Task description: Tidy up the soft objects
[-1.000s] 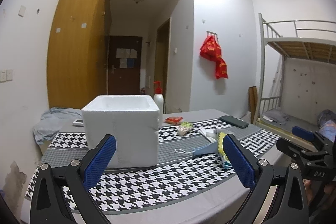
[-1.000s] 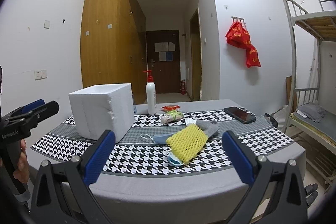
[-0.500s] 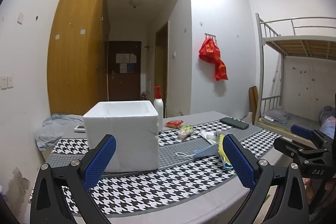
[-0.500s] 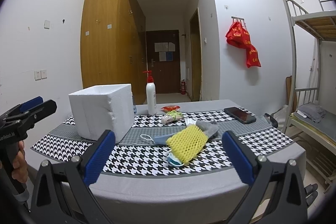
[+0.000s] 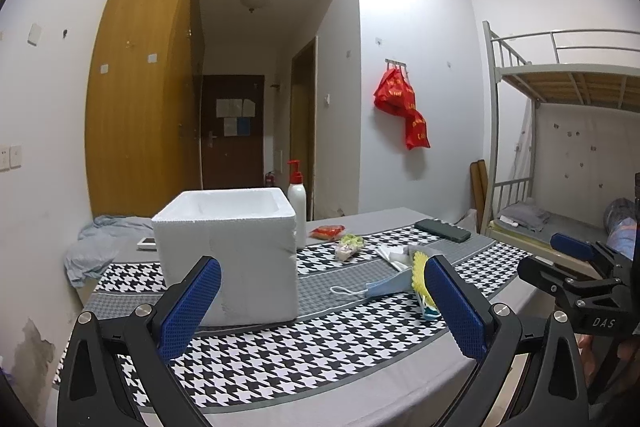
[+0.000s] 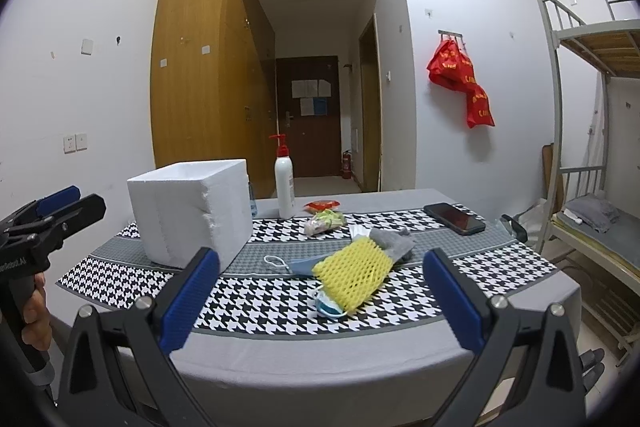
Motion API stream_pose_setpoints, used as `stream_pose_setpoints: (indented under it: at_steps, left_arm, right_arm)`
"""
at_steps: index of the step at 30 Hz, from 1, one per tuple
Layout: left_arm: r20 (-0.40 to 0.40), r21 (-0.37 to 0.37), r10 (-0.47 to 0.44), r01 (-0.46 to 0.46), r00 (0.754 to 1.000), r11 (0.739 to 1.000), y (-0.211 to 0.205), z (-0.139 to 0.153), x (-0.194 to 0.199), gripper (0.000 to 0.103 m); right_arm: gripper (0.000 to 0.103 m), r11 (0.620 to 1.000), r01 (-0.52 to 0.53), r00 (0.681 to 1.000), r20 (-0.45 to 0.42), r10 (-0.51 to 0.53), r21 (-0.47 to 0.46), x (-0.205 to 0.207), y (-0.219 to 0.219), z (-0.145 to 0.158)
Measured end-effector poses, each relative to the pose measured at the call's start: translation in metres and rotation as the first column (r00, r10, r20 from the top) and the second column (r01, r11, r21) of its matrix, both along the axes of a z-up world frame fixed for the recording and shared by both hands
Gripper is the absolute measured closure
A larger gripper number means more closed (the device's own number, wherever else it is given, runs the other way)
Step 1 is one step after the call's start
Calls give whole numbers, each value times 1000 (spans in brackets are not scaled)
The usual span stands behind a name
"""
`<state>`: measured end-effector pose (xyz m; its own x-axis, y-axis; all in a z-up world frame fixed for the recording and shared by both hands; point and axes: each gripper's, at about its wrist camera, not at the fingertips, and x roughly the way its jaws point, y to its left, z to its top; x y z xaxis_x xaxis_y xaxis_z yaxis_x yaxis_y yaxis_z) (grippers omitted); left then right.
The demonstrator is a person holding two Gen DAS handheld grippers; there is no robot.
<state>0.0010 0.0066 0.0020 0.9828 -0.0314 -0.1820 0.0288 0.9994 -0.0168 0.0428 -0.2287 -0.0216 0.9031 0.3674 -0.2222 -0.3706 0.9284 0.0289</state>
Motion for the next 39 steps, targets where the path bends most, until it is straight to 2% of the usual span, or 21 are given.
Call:
stream_pose_setpoints:
  at_steps: [11,25,39]
  left_arm:
    - [-22,-2,-14,14,1000,1000,-2,-3,9,1]
    - [-87,-11,-35,35,996,999,-6,-12,39,1]
    - [-180,23,-102,108,978,994,-24,-26,101,1]
  right_arm:
    - [0,1000,4,1000,-8,-4,-4,6,1,0]
    - [0,1000,22,999,-43,-22,-14,29,-2,-7]
    - [0,998,46,989,-138,-51,-37,80,-4,-27]
